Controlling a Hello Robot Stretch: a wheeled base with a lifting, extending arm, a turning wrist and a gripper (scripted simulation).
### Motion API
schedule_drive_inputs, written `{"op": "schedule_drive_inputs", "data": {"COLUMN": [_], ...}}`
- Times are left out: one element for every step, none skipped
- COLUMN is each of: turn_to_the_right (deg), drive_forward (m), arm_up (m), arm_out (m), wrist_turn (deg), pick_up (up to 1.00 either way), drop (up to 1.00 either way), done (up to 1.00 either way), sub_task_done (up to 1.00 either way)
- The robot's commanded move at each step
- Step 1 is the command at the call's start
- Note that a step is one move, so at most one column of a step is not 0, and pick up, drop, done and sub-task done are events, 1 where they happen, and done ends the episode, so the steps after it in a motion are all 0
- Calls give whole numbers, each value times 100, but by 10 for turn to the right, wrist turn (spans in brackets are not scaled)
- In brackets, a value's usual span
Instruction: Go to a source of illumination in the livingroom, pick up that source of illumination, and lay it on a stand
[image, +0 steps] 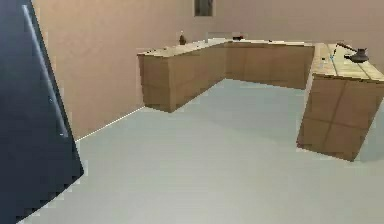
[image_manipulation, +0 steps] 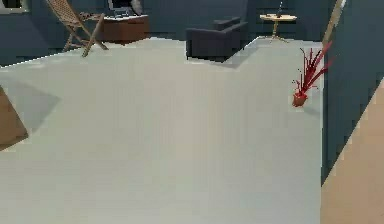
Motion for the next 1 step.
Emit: {"op": "schedule_drive_inputs", "data": {"turn_to_the_right": [300], "drive_forward": [0], "arm_up": [0], "arm_out": [0], "wrist_turn": [0], "pick_up": [0], "drop": [0], "done": [0], "sub_task_done": [0]}}
